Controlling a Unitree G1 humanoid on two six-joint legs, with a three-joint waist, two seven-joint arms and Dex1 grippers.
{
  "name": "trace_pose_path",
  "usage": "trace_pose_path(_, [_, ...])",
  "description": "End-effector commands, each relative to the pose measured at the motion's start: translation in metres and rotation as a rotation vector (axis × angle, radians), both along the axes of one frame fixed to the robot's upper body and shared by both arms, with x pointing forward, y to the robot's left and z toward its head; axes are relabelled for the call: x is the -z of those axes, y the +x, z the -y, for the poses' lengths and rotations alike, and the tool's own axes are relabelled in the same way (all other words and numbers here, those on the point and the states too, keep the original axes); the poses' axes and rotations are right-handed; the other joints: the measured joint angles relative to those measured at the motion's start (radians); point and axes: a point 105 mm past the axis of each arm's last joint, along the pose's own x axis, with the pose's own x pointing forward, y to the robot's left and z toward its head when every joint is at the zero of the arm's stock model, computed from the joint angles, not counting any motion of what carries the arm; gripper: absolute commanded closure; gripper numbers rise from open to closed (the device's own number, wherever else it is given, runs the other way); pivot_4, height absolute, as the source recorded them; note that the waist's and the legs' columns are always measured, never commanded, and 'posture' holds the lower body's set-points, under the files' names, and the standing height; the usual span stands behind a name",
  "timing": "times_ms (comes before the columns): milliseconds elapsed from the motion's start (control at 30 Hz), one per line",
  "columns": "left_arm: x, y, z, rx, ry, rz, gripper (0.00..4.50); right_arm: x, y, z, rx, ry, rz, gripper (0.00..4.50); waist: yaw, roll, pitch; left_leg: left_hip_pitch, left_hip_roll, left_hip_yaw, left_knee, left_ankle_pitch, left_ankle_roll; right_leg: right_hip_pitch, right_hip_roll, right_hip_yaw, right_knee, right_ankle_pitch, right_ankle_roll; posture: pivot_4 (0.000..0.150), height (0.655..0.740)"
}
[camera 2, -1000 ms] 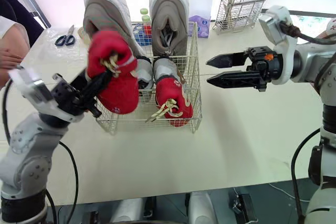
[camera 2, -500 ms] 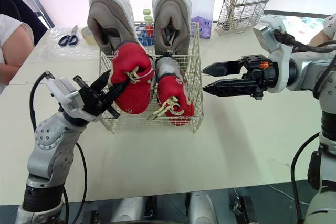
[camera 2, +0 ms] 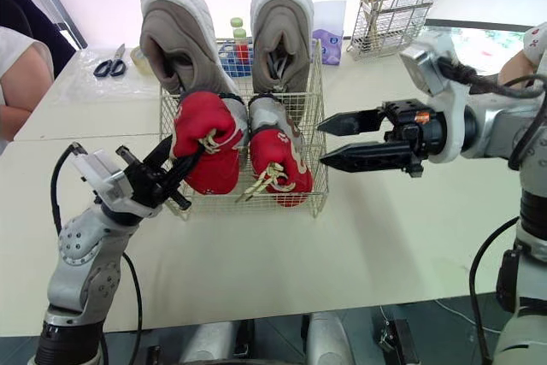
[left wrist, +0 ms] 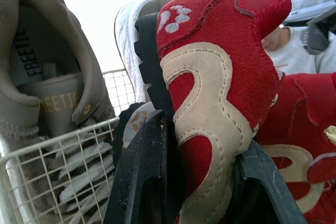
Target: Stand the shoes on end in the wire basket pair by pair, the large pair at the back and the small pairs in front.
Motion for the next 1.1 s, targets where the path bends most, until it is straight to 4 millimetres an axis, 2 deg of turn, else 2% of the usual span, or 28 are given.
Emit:
trace_pose_path(33, [0.017, 0.003, -0.002, -0.022, 0.071, -0.034, 3.73, 0.013, -0.013, -0.008, -0.016, -0.026, 0.003, 0.00, -0.001, 0.000, 0.000, 0.000, 0.000, 0.000, 0.000, 0.000, 0.000, 0.000, 0.000, 0.000, 0.000, 0.000, 0.000, 0.150, 0.7400])
trace_pose_path(133, [0.017, 0.007, -0.001, -0.032, 0.112, 0.004, 3.73, 0.018, -0.013, -0.008, 0.003, -0.009, -0.021, 0.00, 0.000, 0.001, 0.000, 0.000, 0.000, 0.000, 0.000, 0.000, 0.000, 0.000, 0.000, 0.000, 0.000, 0.000, 0.000, 0.150, 0.7400])
trace_pose_path(267, [0.014, 0.008, -0.003, -0.006, 0.056, -0.028, 3.73, 0.018, -0.011, -0.001, 0.039, -0.009, -0.034, 0.00, 0.001, 0.001, -0.001, 0.000, 0.000, 0.000, 0.000, 0.000, 0.000, 0.000, 0.000, 0.000, 0.000, 0.000, -0.001, 0.150, 0.7400])
trace_pose_path(367, [0.014, 0.005, -0.007, 0.005, 0.009, -0.073, 3.73, 0.019, -0.018, 0.001, 0.031, -0.020, -0.053, 0.00, 0.001, 0.001, -0.001, 0.000, 0.000, 0.000, 0.000, 0.000, 0.000, 0.000, 0.000, 0.000, 0.000, 0.000, 0.000, 0.150, 0.7400])
trace_pose_path(533, [0.026, 0.003, -0.009, 0.043, -0.019, -0.176, 3.73, 0.024, -0.016, -0.002, 0.036, -0.017, -0.058, 0.00, -0.003, 0.002, -0.001, 0.001, 0.000, 0.000, 0.000, 0.000, 0.001, 0.000, 0.000, 0.000, 0.000, 0.000, 0.000, 0.150, 0.7400])
trace_pose_path(567, [0.025, 0.003, -0.011, 0.046, -0.025, -0.182, 2.82, 0.025, -0.015, -0.002, 0.038, -0.016, -0.059, 0.00, -0.003, 0.002, -0.001, 0.001, 0.000, 0.000, 0.000, 0.000, 0.001, 0.000, 0.001, 0.000, 0.000, 0.000, 0.000, 0.150, 0.7400])
trace_pose_path(733, [0.017, -0.004, -0.016, 0.073, -0.020, -0.202, 0.44, 0.026, -0.012, -0.002, 0.039, -0.019, -0.055, 0.00, 0.001, 0.002, -0.001, 0.000, 0.000, 0.000, 0.000, 0.000, 0.000, 0.000, 0.001, 0.000, -0.001, -0.002, -0.003, 0.150, 0.7400])
trace_pose_path(1100, [-0.010, -0.043, -0.024, 0.230, -0.025, -0.351, 0.44, 0.037, -0.004, -0.005, 0.029, -0.024, -0.057, 0.00, 0.000, 0.001, -0.001, -0.001, 0.001, -0.001, 0.000, 0.000, 0.000, 0.000, 0.001, 0.000, -0.004, -0.002, -0.004, 0.150, 0.7400])
